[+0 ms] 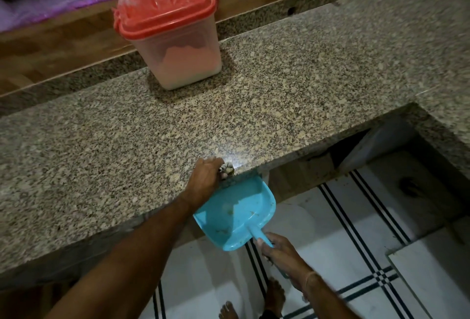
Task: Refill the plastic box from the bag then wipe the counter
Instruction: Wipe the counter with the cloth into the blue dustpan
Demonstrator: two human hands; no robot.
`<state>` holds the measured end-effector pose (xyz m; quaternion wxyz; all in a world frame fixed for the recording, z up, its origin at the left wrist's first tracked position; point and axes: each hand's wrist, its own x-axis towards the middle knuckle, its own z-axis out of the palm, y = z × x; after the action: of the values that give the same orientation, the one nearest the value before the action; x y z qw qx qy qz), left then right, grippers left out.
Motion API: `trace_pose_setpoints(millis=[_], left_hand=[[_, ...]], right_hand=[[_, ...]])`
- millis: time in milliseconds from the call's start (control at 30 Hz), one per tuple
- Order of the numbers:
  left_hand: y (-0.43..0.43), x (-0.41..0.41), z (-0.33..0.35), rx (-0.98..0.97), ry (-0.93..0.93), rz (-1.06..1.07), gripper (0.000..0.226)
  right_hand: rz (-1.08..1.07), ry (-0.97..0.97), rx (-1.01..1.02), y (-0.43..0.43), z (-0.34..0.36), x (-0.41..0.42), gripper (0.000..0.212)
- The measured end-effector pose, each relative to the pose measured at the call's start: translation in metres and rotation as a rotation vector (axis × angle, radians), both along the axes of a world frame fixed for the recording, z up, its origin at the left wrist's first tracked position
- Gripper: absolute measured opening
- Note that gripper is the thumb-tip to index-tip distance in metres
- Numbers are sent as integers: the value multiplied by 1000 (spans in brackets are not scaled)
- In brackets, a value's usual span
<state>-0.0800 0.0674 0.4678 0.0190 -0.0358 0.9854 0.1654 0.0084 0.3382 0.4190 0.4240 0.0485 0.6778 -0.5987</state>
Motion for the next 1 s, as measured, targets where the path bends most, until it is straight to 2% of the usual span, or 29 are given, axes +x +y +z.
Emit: trace_pose_setpoints(millis=[133,233,300,400,500,667,800,900,1000], left_hand=[[17,27,1,-15,59,69,22],[27,49,4,-22,87,7,31],[21,48,15,70,159,97,38],[-5,27,17,58,176,340,25],[-3,14,11,71,90,433,15],[28,-5,14,74,109,311,18],[2,-16,20,394,-12,175,34],[1,-11,9,299,-18,5,23],[7,-12,9,217,2,-78,24]], right_hand=[[-6,9,-3,-6,2,-1,24],[-2,12,-7,-9,2,-3,23],[3,14,-14,-10,2,-4,23],[-6,13,-22,-7,-2,-2,22],[-13,6,-8,-5,-6,1,23],[-4,8,5,-6,-12,8,23],[-14,21,25,-8,-17,12,25],[-16,20,41,-9,-18,9,26],[-3,17,40,-8,-18,4,23]])
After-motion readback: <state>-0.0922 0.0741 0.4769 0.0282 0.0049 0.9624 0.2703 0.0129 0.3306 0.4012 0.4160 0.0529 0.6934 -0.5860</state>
